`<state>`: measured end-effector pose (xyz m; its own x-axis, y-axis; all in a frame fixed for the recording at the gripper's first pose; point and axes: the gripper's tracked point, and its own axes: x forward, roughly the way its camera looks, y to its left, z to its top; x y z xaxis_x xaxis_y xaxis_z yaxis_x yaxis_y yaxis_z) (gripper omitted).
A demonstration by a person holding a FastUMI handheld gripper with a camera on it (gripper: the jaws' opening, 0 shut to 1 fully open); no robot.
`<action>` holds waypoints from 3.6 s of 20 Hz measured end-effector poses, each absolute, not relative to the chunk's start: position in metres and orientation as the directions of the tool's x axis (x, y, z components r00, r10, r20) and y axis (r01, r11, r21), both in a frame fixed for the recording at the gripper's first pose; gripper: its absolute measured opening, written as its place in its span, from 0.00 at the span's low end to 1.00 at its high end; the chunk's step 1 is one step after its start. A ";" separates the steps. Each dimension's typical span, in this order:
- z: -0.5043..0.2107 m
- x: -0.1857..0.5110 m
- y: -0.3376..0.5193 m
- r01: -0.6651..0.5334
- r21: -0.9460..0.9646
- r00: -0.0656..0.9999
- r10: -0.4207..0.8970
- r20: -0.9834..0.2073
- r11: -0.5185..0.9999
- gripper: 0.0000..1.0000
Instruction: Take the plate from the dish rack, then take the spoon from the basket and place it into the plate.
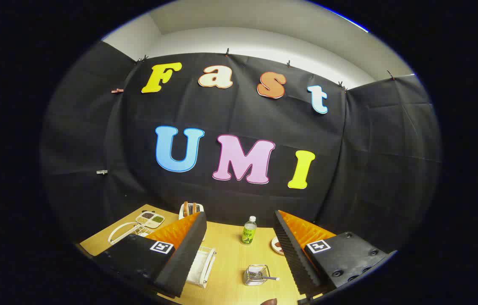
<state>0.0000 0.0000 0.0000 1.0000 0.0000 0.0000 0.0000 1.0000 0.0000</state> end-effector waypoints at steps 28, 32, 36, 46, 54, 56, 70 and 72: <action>-0.093 0.087 0.150 -0.190 0.183 0.878 0.250 -0.408 0.965 0.98; -0.164 0.119 0.195 -0.154 0.244 0.776 0.270 -0.570 0.957 0.98; -0.234 0.138 0.212 -0.076 0.245 0.673 0.231 -0.703 0.967 0.91; -0.311 0.139 0.251 -0.114 0.186 0.530 0.218 -0.820 0.976 0.44; -0.308 0.139 0.250 -0.137 0.221 0.527 0.260 -0.809 0.966 0.44; -0.302 0.141 0.244 -0.075 0.253 0.541 0.252 -0.802 0.965 0.42; -0.267 0.161 0.236 -0.032 -0.055 0.548 -0.029 -0.836 0.998 0.31; -0.255 0.166 0.230 -0.038 -0.033 0.582 -0.005 -0.813 0.999 0.31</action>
<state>0.1662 0.2300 -0.2549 0.5820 -0.0049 -0.8132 -0.0380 0.9987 -0.0332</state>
